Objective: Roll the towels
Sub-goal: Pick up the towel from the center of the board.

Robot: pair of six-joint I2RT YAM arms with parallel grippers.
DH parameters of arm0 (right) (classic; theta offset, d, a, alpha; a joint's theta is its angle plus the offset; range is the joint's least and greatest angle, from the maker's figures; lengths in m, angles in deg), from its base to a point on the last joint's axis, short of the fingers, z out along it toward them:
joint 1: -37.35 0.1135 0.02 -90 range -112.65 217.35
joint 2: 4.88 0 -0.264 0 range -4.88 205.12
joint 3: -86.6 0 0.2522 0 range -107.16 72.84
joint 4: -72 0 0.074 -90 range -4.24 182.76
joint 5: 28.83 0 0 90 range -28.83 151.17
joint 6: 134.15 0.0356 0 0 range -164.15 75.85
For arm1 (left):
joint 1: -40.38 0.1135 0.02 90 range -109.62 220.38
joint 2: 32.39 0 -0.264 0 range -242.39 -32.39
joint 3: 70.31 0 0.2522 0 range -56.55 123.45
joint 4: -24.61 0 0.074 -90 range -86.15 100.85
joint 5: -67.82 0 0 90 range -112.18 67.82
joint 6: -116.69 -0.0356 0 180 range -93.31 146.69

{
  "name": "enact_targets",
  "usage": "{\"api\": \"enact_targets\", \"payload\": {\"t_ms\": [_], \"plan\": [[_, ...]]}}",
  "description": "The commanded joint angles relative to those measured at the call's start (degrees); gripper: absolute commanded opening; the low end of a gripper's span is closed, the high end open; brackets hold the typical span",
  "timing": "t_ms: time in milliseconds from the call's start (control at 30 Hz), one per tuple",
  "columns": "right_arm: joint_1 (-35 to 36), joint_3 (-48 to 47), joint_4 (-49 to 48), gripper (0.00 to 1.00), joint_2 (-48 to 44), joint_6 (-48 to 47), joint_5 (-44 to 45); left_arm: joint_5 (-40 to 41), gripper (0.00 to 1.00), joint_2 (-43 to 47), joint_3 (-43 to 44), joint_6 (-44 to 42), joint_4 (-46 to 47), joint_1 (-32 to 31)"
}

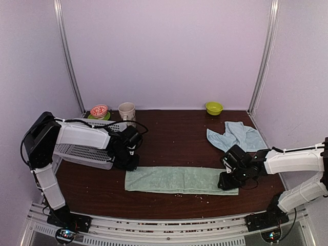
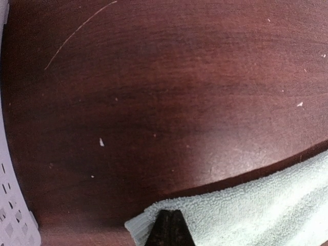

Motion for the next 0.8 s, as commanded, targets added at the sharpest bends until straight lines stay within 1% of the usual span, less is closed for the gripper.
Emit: {"api": "enact_targets", "payload": {"t_ms": [0, 100, 200, 233, 267, 333, 367, 433, 500, 533, 633, 700, 767], "plan": [[3.11, 2.31, 9.86, 0.36, 0.99, 0.4, -5.11, 1.29, 0.0, -2.52, 0.0, -1.1, -1.34, 1.01], [4.31, 2.2, 11.26, 0.4, 0.2, 0.76, -5.33, 1.46, 0.0, -2.08, 0.03, -1.41, -1.73, 1.0], [4.16, -1.26, 13.01, 0.5, -2.11, 1.52, -2.06, 1.19, 0.0, -0.33, 0.59, -1.97, -2.03, 0.97], [4.12, -3.16, 13.63, 0.54, -2.86, 1.99, -0.58, 0.78, 0.04, 0.35, 1.14, -2.45, -2.18, 0.98], [4.0, -5.05, 14.01, 0.58, -3.48, 2.37, 0.58, 0.47, 0.1, 0.99, 2.02, -2.83, -2.74, 1.01], [3.7, -8.5, 14.21, 0.62, -4.51, 3.44, 2.85, 0.13, 0.2, 2.41, 3.81, -3.6, -3.89, 0.93], [3.38, -9.72, 14.24, 0.62, -4.79, 3.84, 4.27, -0.11, 0.25, 3.09, 4.76, -3.87, -4.75, 0.93], [2.64, -11.09, 13.75, 0.62, -5.3, 4.25, 6.65, -1.13, 0.39, 4.29, 6.69, -4.87, -5.97, 0.8], [1.52, -11.14, 12.48, 0.62, -5.62, 4.7, 7.72, -2.14, 0.49, 5.69, 8.47, -5.59, -7.16, 0.24], [0.95, -10.95, 11.05, 0.62, -5.62, 4.88, 7.75, -2.37, 0.52, 6.63, 9.33, -5.73, -7.86, -0.26], [0.35, -10.36, 8.05, 0.61, -3.83, 5.25, 6.72, -4.07, 0.56, 8.53, 10.97, -6.51, -8.38, -2.73], [0.3, -10.11, 6.44, 0.6, -1.6, 5.14, 5.7, -4.98, 0.56, 8.61, 11.51, -6.98, -8.2, -4.81], [0.29, -9.72, 4.94, 0.59, 0.81, 4.72, 5.23, -5.65, 0.54, 7.92, 11.57, -7.82, -7.73, -6.91]]}}
